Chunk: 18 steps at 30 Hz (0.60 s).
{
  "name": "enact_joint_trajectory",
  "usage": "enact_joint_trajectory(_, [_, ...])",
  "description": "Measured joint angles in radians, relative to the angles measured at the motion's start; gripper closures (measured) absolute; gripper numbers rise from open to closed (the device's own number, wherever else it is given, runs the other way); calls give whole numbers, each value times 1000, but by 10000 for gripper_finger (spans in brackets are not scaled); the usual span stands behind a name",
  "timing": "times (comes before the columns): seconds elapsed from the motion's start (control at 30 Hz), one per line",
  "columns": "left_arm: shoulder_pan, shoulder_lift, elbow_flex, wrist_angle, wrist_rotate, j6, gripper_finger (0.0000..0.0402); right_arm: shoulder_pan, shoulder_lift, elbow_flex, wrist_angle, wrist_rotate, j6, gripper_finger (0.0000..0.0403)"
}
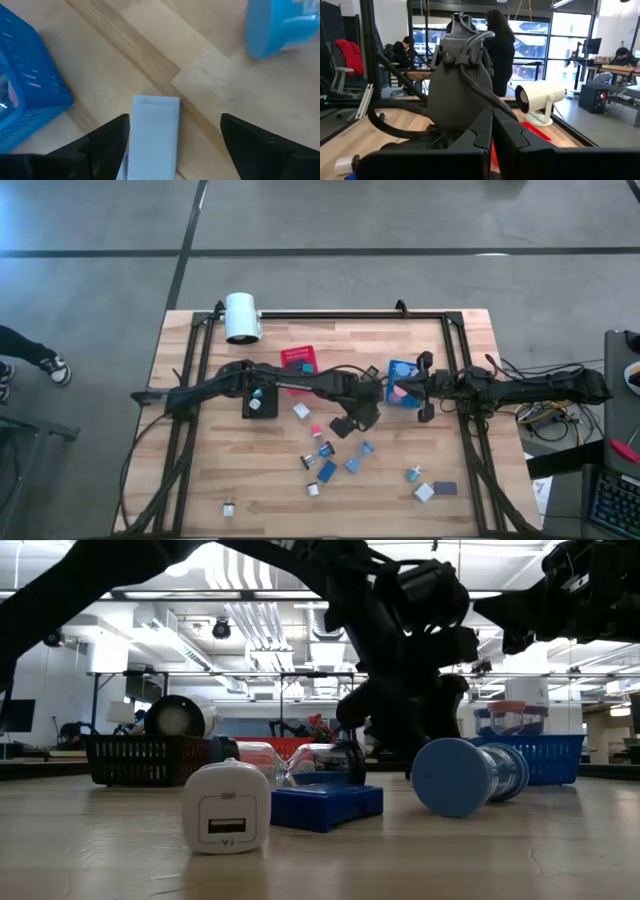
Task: Pick & Place Office items
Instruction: Put the bottom right white digital clock into the red bin
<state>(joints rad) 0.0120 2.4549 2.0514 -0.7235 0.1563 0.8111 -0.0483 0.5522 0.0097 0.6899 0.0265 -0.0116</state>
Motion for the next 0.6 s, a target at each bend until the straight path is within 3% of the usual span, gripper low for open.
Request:
enact_joint_trajectory(0.3, [26, 15, 7, 0, 1, 27, 104, 0, 1, 0, -5, 0, -11, 394])
enact_joint_trajectory(0.6, [66, 15, 6, -42, 57, 3, 167, 0, 1, 0, -6, 0, -14, 394])
